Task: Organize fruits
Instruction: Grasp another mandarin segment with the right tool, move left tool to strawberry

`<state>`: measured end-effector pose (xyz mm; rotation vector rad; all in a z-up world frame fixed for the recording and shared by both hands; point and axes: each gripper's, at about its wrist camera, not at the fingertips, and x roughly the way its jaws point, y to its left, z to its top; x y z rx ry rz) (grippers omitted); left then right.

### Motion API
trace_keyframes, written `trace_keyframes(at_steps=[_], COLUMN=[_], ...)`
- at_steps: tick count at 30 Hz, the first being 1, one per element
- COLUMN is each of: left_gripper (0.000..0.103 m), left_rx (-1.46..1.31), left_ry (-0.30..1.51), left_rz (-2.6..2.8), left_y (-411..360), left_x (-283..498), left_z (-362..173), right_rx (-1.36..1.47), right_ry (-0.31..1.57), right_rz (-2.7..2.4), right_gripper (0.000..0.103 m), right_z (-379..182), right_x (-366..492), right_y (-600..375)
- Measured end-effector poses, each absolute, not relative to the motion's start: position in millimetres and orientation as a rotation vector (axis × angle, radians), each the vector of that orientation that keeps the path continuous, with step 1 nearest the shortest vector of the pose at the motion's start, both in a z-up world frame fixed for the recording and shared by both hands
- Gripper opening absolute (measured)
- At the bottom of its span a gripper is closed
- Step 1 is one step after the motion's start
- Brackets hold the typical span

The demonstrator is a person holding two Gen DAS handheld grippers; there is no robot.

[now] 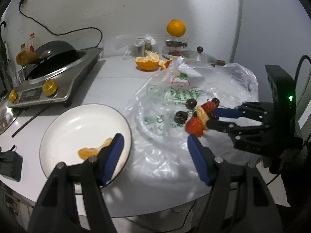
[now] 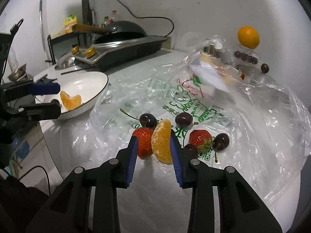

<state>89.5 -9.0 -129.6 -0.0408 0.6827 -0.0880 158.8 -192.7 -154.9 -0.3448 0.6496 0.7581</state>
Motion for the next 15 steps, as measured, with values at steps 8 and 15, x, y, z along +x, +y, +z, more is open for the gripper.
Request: trace_keyframes(at_steps=[8,15], left_gripper=[0.069,0.069], left_rx=[-0.04,-0.022], left_ry=[0.693,0.716], left_rz=[-0.132,-0.169], left_y=[-25,-38], left_x=[99,106], left_z=[-134,-140], right_rx=[-0.375,-0.306], right_ry=[0.683,0.765], right_rz=[0.813,0.893], right_gripper=[0.036,0.036], right_z=[-162,-165], right_x=[172,191], right_y=[-189,-194])
